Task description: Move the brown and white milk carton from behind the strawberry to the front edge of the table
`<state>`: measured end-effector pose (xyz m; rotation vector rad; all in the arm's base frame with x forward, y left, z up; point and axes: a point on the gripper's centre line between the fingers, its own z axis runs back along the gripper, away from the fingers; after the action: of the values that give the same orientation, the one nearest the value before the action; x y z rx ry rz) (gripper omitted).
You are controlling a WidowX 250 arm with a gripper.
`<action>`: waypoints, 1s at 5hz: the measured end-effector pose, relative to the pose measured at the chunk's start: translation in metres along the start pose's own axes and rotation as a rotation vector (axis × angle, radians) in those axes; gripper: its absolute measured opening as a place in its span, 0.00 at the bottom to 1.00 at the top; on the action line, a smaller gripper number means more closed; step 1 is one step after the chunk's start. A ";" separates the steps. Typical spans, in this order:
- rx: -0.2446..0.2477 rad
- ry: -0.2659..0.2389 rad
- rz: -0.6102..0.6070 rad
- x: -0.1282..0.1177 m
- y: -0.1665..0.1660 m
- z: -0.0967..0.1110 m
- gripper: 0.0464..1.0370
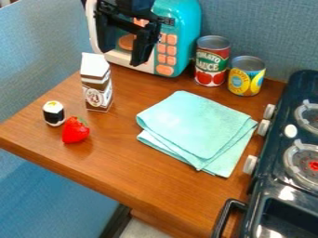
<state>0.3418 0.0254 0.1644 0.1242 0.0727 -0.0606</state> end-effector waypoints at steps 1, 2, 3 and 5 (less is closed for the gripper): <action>-0.003 0.046 -0.006 0.001 -0.001 -0.015 0.97; -0.010 0.046 -0.004 0.008 0.014 -0.015 0.97; -0.026 0.033 0.049 0.014 0.038 -0.009 0.97; -0.026 -0.030 0.181 0.031 0.052 -0.011 0.97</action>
<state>0.3751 0.0767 0.1578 0.1033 0.0316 0.1192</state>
